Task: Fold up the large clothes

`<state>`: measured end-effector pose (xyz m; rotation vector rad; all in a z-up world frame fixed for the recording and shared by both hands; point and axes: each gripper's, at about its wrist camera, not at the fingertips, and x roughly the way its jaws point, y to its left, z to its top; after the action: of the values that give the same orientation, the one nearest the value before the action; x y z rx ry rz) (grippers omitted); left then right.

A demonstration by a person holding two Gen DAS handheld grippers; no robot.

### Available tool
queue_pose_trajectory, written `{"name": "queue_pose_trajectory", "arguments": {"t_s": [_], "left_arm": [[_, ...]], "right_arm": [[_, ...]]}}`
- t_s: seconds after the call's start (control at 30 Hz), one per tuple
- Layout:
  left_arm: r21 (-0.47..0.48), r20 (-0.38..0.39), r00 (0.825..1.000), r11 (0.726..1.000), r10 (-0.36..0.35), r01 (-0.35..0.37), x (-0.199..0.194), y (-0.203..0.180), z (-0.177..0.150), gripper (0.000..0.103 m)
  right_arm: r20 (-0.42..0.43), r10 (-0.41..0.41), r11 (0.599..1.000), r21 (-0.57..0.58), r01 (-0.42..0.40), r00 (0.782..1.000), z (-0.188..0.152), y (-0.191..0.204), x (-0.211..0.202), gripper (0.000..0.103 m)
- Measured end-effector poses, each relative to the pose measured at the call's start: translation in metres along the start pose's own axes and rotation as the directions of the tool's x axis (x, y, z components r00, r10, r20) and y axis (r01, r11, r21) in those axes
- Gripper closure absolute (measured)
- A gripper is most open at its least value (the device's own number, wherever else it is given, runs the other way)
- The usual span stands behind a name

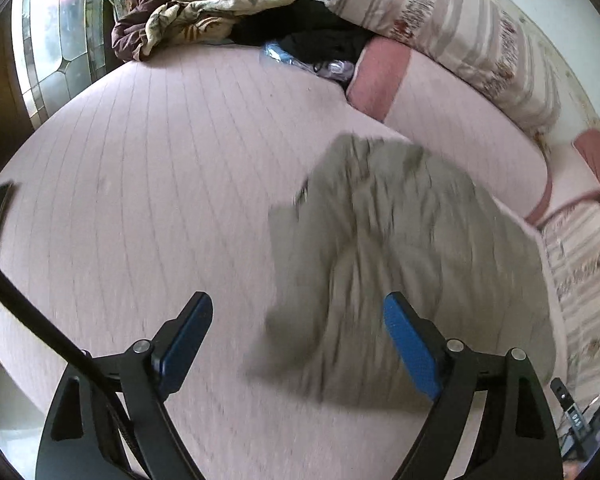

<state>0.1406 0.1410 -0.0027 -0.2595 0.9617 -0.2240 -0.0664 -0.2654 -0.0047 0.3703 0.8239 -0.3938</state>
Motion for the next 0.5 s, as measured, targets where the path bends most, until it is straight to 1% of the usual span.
{"name": "queue_pose_trajectory", "arguments": {"t_s": [0.1,0.17,0.23,0.27,0.33,0.43,0.5], "left_arm": [[0.044,0.034,0.997,0.997,0.064,-0.065,-0.007,-0.006,-0.044,0.016],[0.070,0.032,0.996,0.994,0.082,-0.084,-0.005,-0.011,-0.069,0.016],[0.098,0.018,0.996,0.991,0.087,-0.089,0.003,-0.015,-0.084,0.016],[0.117,0.008,0.995,0.989,0.095,-0.095,0.008,-0.018,-0.089,0.016],[0.175,-0.019,0.991,0.976,0.131,-0.126,0.025,-0.027,-0.098,0.016],[0.206,-0.014,0.984,0.964,0.175,-0.168,0.042,-0.033,-0.102,0.016],[0.206,-0.022,0.983,0.963,0.184,-0.176,0.052,-0.034,-0.098,0.016]], "right_arm": [[-0.062,0.013,1.000,-0.023,-0.014,0.998,-0.028,0.002,0.003,0.017],[-0.078,-0.002,0.999,-0.050,-0.002,0.997,-0.042,0.007,0.010,0.018],[-0.090,-0.019,0.997,-0.080,0.012,0.996,-0.050,0.016,0.018,0.019],[-0.097,-0.022,0.996,-0.091,0.013,0.995,-0.053,0.020,0.024,0.019],[-0.103,-0.029,0.994,-0.112,0.018,0.994,-0.056,0.031,0.035,0.020],[-0.085,-0.059,0.990,-0.135,0.048,0.995,-0.054,0.043,0.050,0.020],[-0.080,-0.075,0.991,-0.120,0.065,0.994,-0.048,0.045,0.060,0.021]]}}
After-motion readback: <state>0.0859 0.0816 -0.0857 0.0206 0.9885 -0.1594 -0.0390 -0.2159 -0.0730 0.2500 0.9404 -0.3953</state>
